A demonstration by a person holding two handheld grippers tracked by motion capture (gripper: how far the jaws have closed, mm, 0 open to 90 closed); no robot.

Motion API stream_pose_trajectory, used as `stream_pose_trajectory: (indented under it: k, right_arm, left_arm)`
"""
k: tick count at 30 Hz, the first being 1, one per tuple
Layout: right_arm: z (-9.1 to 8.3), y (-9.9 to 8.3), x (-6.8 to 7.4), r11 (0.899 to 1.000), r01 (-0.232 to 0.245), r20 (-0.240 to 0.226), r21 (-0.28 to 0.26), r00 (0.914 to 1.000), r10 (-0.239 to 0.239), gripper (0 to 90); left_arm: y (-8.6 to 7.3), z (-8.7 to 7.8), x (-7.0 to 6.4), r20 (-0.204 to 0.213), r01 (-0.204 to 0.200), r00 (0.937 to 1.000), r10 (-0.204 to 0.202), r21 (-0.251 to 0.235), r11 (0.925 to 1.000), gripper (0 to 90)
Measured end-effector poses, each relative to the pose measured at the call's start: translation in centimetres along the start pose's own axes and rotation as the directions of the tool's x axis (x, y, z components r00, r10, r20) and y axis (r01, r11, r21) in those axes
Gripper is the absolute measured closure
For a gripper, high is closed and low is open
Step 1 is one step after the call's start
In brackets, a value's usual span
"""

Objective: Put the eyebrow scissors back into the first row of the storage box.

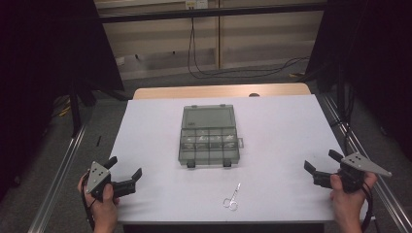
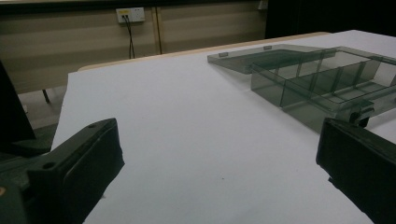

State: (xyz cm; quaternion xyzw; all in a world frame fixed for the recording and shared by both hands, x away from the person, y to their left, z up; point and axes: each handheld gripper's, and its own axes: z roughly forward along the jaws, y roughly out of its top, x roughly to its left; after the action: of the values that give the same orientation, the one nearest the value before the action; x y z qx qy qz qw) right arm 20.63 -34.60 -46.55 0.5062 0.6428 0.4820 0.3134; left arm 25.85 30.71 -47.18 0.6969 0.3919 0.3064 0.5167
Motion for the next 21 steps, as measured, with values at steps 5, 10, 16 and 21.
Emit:
stream_pose_trajectory:
  k: [5, 10, 16, 21]
  right_arm:
    - [-0.1, 0.3, 0.3, 1.0, 0.008, -0.008, -0.008, 0.9999, -0.008, 0.2]
    - [-0.4, 1.3, 1.6, 0.999, 0.038, -0.069, -0.012, 0.9969, -0.038, 0.2]
    - [0.0, 2.4, 3.5, 0.995, 0.095, -0.125, 0.013, 0.9878, -0.092, 0.1]
    - [0.4, 3.4, 5.9, 0.992, 0.127, -0.208, 0.028, 0.971, -0.118, 0.0]
  left_arm:
    - [0.0, 0.1, 0.0, -0.001, 0.005, 1.0, -0.005, -0.008, 1.0, 0.1]
    - [0.0, 0.1, 0.0, 0.008, 0.01, 0.9999, -0.01, -0.008, 0.9999, 0.1]
    - [0.0, 0.1, 0.0, -0.006, 0.004, 1.0, -0.004, 0.006, 1.0, 0.1]
    - [-0.1, 0.2, -0.1, -0.01, -0.001, 1.0, 0.001, 0.008, 1.0, 0.1]
